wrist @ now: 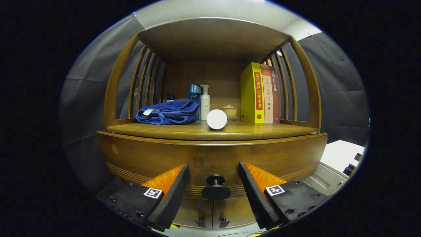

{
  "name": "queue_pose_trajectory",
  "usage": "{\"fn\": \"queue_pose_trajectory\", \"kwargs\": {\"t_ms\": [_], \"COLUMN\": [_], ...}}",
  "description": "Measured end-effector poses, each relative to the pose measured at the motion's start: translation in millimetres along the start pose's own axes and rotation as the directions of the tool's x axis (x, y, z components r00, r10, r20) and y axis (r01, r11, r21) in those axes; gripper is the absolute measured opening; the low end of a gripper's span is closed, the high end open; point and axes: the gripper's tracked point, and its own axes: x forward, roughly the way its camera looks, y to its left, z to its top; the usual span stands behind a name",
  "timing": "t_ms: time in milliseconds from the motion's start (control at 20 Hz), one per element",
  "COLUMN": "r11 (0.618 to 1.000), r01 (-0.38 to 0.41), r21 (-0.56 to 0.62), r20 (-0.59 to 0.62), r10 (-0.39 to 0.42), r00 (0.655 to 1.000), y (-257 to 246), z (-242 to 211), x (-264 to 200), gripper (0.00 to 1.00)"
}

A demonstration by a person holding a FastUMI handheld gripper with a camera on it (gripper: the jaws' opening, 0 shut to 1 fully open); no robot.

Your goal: Pull open the drawer, take out the items inside it, and place them on the countertop above the cabinet.

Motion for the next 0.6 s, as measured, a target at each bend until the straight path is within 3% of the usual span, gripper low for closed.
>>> {"fn": "queue_pose_trajectory", "kwargs": {"t_ms": [500, 600], "r11": [1.000, 1.000], "r01": [-0.001, -0.005], "r21": [-0.022, 0.003], "r20": [0.005, -0.047], "r10": [0.002, 0.006], "r00": [1.000, 0.999], "y": [5, 7], "z": [-3, -12], "x": [18, 14], "gripper": [0.98, 0.98]}}
